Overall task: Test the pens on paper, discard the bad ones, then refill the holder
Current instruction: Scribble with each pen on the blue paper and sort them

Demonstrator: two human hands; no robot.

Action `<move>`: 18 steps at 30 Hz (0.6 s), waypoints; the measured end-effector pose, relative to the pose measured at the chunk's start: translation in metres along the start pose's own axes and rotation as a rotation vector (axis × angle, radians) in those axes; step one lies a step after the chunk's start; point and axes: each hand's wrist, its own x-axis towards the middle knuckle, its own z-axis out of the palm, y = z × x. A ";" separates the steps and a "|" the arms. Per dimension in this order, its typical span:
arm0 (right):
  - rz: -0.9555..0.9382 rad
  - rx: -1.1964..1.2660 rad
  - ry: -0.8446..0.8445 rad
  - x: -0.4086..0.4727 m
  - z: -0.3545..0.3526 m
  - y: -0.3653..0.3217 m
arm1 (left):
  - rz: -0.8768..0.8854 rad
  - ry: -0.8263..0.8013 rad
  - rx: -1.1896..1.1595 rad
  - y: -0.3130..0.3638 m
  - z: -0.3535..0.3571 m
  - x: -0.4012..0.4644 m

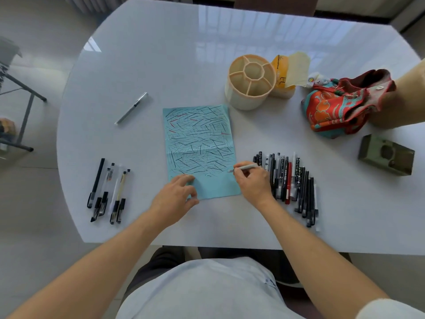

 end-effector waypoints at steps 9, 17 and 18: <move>0.065 0.209 0.136 0.007 -0.015 -0.005 | -0.028 0.068 -0.088 0.000 0.003 0.001; 0.111 0.596 -0.163 -0.032 -0.003 -0.009 | -0.039 0.182 -0.233 0.019 0.001 0.004; 0.108 0.599 -0.170 -0.034 -0.002 -0.010 | -0.036 0.177 -0.227 0.021 0.000 0.004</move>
